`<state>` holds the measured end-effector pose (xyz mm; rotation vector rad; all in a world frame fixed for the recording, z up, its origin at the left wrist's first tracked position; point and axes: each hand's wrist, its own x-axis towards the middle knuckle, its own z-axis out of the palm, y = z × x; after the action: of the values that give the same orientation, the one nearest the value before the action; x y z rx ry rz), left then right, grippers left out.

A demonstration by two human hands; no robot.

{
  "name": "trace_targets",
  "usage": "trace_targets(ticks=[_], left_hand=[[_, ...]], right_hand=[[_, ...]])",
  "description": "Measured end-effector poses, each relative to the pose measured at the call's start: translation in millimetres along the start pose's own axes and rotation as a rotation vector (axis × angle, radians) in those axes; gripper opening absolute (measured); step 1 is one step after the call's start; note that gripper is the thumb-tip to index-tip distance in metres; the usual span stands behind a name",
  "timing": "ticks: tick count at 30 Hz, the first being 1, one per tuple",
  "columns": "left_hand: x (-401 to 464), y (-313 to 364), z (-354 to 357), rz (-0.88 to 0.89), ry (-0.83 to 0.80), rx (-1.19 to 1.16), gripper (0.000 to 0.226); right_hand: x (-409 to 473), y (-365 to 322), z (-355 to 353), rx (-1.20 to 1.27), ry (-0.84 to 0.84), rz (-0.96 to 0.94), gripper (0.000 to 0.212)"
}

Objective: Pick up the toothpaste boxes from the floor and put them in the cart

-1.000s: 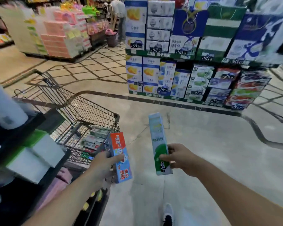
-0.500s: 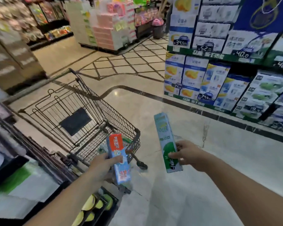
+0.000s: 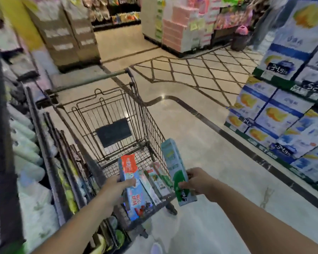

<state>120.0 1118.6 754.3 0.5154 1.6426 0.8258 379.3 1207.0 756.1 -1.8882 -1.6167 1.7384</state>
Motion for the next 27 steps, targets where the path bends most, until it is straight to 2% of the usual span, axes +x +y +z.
trace_targets(ticks=[4,8,14,16,19,23,27], left_hand=[[36.7,9.3,-9.1,-0.044,0.078,-0.033,0.011],[76.9,-5.5,-12.4,-0.115,0.170,-0.060,0.024],[133.4,-65.2,0.9,-0.271,0.285,-0.152,0.022],[147.4,-85.1,10.6,-0.332,0.320,-0.186,0.018],[172.2,-111.8,22.9,-0.416,0.339,-0.184,0.021],[206.7,-137.6,31.4,-0.462,0.370,-0.128,0.022],[234.0,-155.6,31.6,-0.490,0.400,-0.045,0.020]], right_hand=[[59.7,-29.9,11.7,-0.037,-0.041,0.026,0.022],[132.5,-36.6,38.4,-0.112,-0.107,0.049,0.031],[247.3,3.3,99.8,-0.318,-0.172,0.168,0.035],[273.5,21.8,118.1,-0.430,-0.208,0.185,0.030],[304.9,44.6,138.3,-0.625,-0.292,0.158,0.017],[330.7,71.8,158.0,-0.866,-0.327,0.045,0.021],[337.3,83.1,167.0,-0.891,-0.338,0.009,0.029]])
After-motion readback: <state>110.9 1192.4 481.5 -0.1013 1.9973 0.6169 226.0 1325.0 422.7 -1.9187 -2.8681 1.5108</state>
